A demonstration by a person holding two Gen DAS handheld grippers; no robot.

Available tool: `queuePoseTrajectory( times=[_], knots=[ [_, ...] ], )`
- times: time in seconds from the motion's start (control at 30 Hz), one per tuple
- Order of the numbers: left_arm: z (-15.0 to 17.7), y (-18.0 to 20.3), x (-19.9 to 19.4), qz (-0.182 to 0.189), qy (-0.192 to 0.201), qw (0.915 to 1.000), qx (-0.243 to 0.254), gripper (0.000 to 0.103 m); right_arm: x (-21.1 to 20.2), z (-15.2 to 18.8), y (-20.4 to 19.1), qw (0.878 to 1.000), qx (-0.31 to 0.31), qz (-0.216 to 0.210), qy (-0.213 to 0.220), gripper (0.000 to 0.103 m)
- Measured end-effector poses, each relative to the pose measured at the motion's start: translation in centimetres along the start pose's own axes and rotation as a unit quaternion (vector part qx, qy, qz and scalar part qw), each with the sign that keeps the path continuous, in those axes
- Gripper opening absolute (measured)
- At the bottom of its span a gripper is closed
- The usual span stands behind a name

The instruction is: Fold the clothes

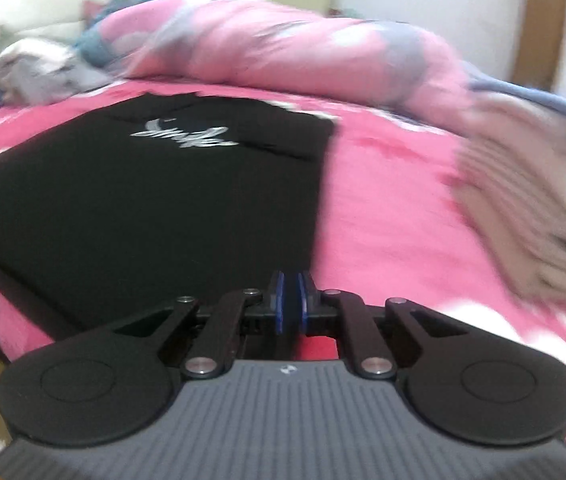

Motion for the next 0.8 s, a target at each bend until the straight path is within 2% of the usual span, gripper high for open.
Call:
queuePoseTrajectory(
  times=[0.13,0.17,0.23,0.33,0.43,0.47,0.53,0.57,0.67,0.7,0.77,0.8],
  knots=[
    [0.2,-0.1,-0.1,-0.001,0.001,1.0,-0.003,0.048,3.8,0.7,-1.3,0.999,-0.045,0.002,-0.029,0.004],
    [0.2,-0.1,-0.1,0.0,0.001,1.0,-0.003,0.048,3.4,0.9,0.0,1.0,-0.013,0.0,-0.028,0.005],
    [0.3,-0.2,0.0,0.003,0.002,1.0,-0.002,0.048,2.3,1.3,3.3,0.997,0.032,0.047,-0.047,0.006],
    [0.4,-0.5,0.2,0.007,0.001,1.0,-0.004,0.049,-0.7,1.1,4.4,0.997,0.058,0.046,-0.022,0.007],
    [0.5,-0.4,0.0,0.005,0.001,1.0,-0.004,0.049,-3.0,-0.2,0.2,0.998,0.05,-0.043,0.022,0.007],
    [0.5,-0.3,0.0,0.005,0.001,1.0,-0.004,0.049,-2.7,-0.4,-1.4,0.997,0.035,-0.068,0.02,0.006],
    [0.8,-0.3,-0.4,0.006,0.001,1.0,-0.003,0.049,-2.2,1.3,-4.2,0.995,-0.011,-0.095,-0.017,0.005],
    [1.0,-0.4,-0.6,0.006,0.001,1.0,-0.002,0.049,-2.2,2.8,-4.7,0.995,-0.03,-0.087,-0.045,0.005],
    [1.6,-0.8,-1.3,0.003,-0.003,1.0,-0.001,0.049,-4.1,4.2,-2.2,0.995,0.02,-0.063,-0.072,0.005],
    [1.7,-0.9,-1.6,0.003,-0.002,1.0,-0.001,0.049,-4.7,4.0,-1.2,0.996,0.023,-0.039,-0.073,0.009],
    [1.9,-1.2,-1.9,0.0,-0.002,1.0,-0.003,0.049,-6.2,3.2,-1.0,0.998,0.012,-0.022,-0.057,0.01],
    [2.0,-1.3,-2.1,-0.002,-0.001,1.0,-0.005,0.049,-6.5,2.5,-1.7,0.998,0.018,-0.039,-0.044,0.01]
  ],
)
Point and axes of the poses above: each gripper's, at about its wrist camera, not at the fingertips, and x roughly the way its jaws point, y to its right, z to its underside, the point moved 8 cm from there along x, roughly the way its jaws point, and after that the axes turned 6 degrees about z, right-handed, at the moved point
